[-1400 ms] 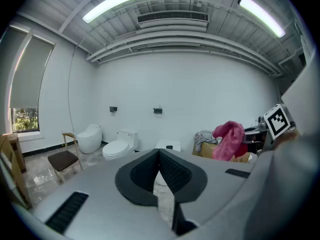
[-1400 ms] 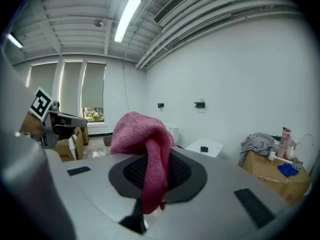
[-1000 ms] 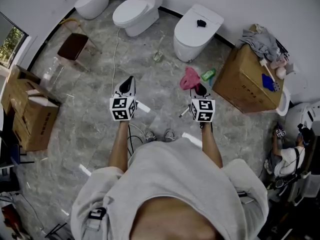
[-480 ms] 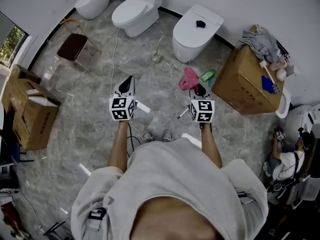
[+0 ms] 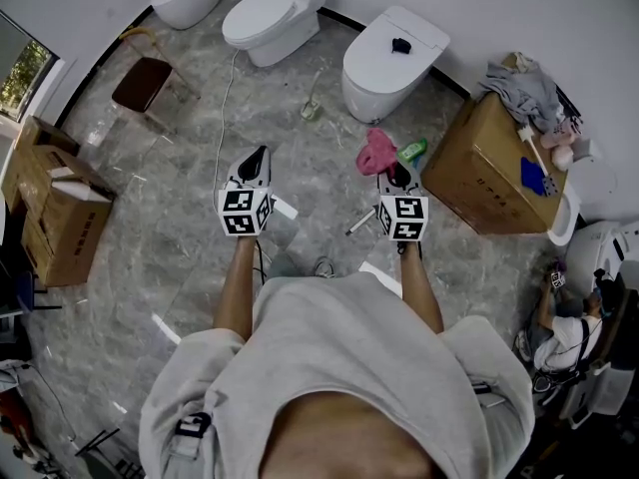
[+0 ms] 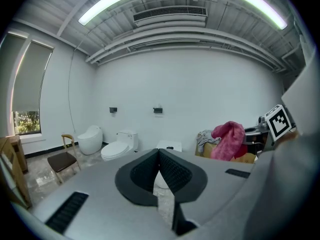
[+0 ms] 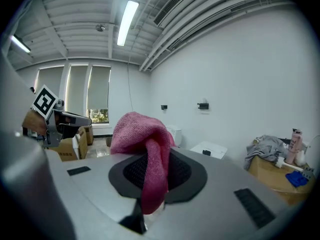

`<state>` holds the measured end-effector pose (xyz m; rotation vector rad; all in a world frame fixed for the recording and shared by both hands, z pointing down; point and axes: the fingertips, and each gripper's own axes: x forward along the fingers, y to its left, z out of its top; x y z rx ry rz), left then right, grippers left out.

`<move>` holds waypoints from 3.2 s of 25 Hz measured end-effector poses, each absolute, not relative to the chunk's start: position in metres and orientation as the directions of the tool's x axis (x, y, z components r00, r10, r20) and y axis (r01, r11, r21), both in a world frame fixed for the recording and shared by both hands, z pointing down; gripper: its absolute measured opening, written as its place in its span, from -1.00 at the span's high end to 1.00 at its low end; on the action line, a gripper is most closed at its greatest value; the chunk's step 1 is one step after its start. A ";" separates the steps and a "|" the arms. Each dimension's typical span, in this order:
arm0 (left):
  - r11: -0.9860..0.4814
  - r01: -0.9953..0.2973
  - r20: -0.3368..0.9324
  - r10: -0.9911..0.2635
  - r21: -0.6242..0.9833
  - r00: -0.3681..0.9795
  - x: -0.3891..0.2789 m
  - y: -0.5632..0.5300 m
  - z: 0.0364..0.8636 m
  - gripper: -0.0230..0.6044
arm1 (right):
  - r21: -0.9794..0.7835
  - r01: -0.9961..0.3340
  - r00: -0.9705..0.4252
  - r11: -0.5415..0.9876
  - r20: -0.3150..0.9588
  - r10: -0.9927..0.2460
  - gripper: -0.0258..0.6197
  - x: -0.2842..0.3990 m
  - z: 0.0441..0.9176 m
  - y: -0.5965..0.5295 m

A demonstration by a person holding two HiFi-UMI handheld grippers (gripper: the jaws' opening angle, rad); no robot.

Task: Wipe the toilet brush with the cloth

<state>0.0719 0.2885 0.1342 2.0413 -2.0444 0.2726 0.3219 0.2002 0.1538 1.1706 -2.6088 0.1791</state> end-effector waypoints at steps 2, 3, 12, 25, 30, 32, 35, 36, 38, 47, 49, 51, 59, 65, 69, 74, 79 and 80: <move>0.011 -0.999 0.306 -0.952 0.037 0.001 0.074 0.288 0.138 0.87 | -0.005 -0.744 -0.639 0.668 0.298 -0.709 0.72 0.323 0.154 0.196; 0.013 -0.999 0.310 -0.951 0.037 -0.001 0.074 0.287 0.139 0.87 | -0.008 -0.743 -0.641 0.670 0.298 -0.707 0.72 0.324 0.155 0.194; 0.020 -0.999 0.318 -0.948 0.043 -0.005 0.065 0.266 0.148 0.87 | -0.009 -0.734 -0.649 0.679 0.304 -0.697 0.72 0.313 0.162 0.172; -0.018 -0.996 0.320 -0.946 0.085 0.045 0.015 0.182 0.170 0.87 | 0.006 -0.745 -0.626 0.667 0.339 -0.702 0.72 0.258 0.176 0.105; -0.038 -0.994 0.322 -0.944 0.099 0.068 -0.023 0.130 0.169 0.87 | 0.003 -0.759 -0.606 0.651 0.362 -0.708 0.72 0.222 0.180 0.062; -0.044 -0.994 0.322 -0.944 0.102 0.075 -0.041 0.112 0.167 0.87 | 0.003 -0.768 -0.595 0.641 0.366 -0.715 0.72 0.208 0.178 0.043; -0.046 -0.994 0.321 -0.944 0.102 0.077 -0.072 0.085 0.166 0.87 | 0.000 -0.780 -0.583 0.626 0.363 -0.727 0.72 0.185 0.176 0.012; -0.046 -0.994 0.322 -0.944 0.102 0.077 -0.082 0.076 0.166 0.87 | 0.000 -0.783 -0.579 0.622 0.363 -0.730 0.72 0.177 0.176 0.003; -0.046 -0.993 0.324 -0.943 0.106 0.078 -0.101 0.061 0.167 0.87 | 0.001 -0.789 -0.572 0.615 0.364 -0.735 0.72 0.163 0.176 -0.015; -0.082 -0.989 0.334 -0.935 0.122 0.119 -0.158 0.002 0.177 0.87 | 0.013 -0.817 -0.531 0.577 0.372 -0.761 0.72 0.114 0.178 -0.065; -0.096 -0.988 0.335 -0.933 0.125 0.133 -0.161 -0.009 0.180 0.87 | 0.017 -0.820 -0.525 0.573 0.380 -0.762 0.72 0.109 0.180 -0.070; -0.107 -0.986 0.340 -0.929 0.130 0.146 -0.162 -0.017 0.183 0.87 | 0.019 -0.821 -0.519 0.570 0.389 -0.761 0.72 0.107 0.183 -0.072; -0.138 -0.983 0.369 -0.913 0.125 0.175 -0.160 -0.040 0.196 0.87 | 0.004 -0.821 -0.516 0.571 0.424 -0.744 0.72 0.102 0.201 -0.085; -0.132 -0.984 0.403 -0.899 0.121 0.170 -0.163 -0.061 0.206 0.87 | -0.014 -0.803 -0.541 0.595 0.434 -0.720 0.72 0.089 0.210 -0.112; -0.130 -0.983 0.439 -0.882 0.127 0.173 -0.158 -0.086 0.222 0.87 | -0.035 -0.796 -0.554 0.605 0.448 -0.702 0.72 0.084 0.223 -0.141; -0.134 -0.982 0.485 -0.856 0.129 0.181 -0.149 -0.122 0.245 0.87 | -0.073 -0.791 -0.565 0.608 0.469 -0.679 0.72 0.083 0.248 -0.176; -0.119 -0.983 0.509 -0.843 0.141 0.175 -0.145 -0.156 0.271 0.87 | -0.101 -0.790 -0.567 0.605 0.494 -0.659 0.72 0.085 0.279 -0.208; -0.114 -0.983 0.514 -0.840 0.144 0.173 -0.145 -0.161 0.278 0.87 | -0.106 -0.791 -0.566 0.602 0.498 -0.657 0.72 0.085 0.285 -0.213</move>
